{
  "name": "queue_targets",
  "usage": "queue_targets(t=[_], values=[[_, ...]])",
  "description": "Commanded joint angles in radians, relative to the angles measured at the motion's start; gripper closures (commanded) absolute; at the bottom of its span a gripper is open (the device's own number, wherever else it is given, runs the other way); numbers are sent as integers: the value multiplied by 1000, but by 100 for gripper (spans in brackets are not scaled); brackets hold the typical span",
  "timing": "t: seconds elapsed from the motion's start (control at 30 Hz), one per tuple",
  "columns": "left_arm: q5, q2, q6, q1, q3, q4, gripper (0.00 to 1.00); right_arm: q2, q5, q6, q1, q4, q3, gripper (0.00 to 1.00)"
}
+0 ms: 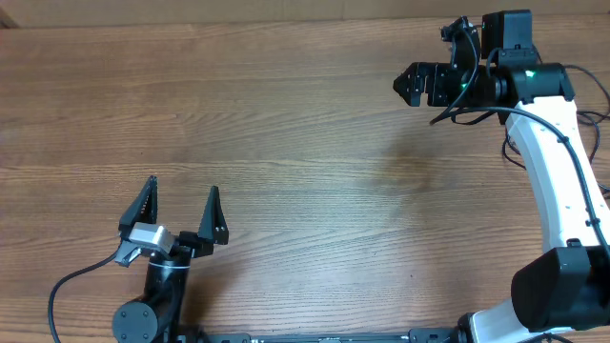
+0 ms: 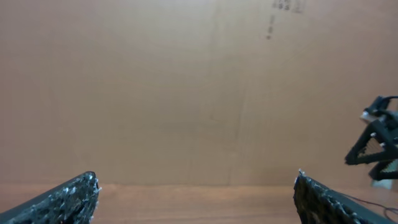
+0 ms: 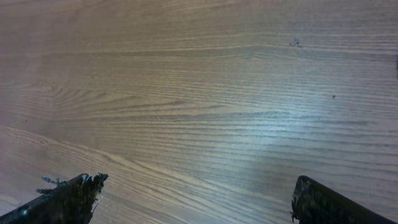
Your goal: Untangle cables
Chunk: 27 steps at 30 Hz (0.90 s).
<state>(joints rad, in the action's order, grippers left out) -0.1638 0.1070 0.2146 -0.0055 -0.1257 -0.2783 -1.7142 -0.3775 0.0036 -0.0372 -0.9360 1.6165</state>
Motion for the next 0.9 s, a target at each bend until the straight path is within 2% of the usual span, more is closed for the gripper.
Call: queue_targets(t=[0.0, 0.23, 0.37, 0.43, 0.53, 0.87], values=[[96, -71, 78, 6, 80, -4, 0, 1, -5, -2, -2, 4, 21, 0], [148, -104, 103, 21, 121, 146, 0, 1, -5, -2, -2, 4, 21, 0], [154, -104, 95, 56, 121, 369, 1, 1, -5, -1, -2, 4, 21, 0], [138, -104, -25, 58, 121, 358, 0, 1, -5, -2, -2, 4, 21, 0], [141, -104, -102, 58, 121, 360, 1, 1, -5, -2, -2, 4, 21, 0], [138, -104, -124, 58, 121, 360, 0, 1, -5, -2, -2, 4, 21, 0]])
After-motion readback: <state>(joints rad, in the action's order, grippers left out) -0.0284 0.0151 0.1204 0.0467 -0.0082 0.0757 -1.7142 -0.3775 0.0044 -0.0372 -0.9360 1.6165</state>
